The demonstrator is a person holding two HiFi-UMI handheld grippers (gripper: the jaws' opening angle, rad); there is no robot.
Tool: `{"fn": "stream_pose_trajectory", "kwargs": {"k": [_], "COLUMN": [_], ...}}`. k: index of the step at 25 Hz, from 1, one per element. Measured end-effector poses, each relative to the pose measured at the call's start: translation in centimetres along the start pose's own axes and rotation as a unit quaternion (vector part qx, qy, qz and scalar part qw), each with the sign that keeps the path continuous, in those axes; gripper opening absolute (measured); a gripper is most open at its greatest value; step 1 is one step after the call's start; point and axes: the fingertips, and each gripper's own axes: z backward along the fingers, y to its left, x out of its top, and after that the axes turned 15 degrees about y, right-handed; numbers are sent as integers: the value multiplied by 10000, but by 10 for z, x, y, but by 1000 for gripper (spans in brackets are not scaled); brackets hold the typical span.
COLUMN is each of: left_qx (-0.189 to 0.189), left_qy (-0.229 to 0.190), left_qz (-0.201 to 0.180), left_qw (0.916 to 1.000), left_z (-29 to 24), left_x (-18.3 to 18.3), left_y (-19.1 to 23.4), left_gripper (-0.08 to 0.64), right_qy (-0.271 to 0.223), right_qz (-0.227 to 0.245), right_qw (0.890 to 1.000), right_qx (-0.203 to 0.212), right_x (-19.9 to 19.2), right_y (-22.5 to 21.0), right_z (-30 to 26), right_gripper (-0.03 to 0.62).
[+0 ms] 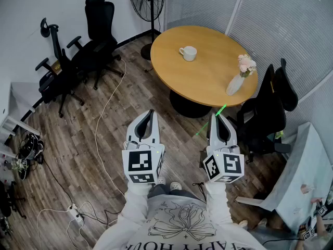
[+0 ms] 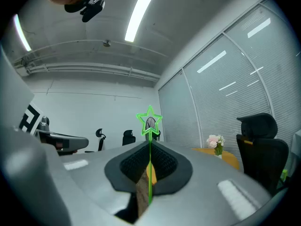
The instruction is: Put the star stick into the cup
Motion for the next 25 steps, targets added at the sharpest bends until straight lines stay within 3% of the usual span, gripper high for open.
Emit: {"fn": "stream_pose_trajectory", "kwargs": {"k": [25], "left_qx": [-230], "left_qy": [19], "left_qz": [-190], "left_qw": [9996], "left_z": [-33], "left_x": [5], "left_y": [30], "left_gripper": [6], "right_qy": [-5], "right_qz": [-265], "right_qw": [9994], "right_qx": [-232], "right_x": [-11], "right_y": [-1], "right_z": [-36], "right_gripper": [14]}}
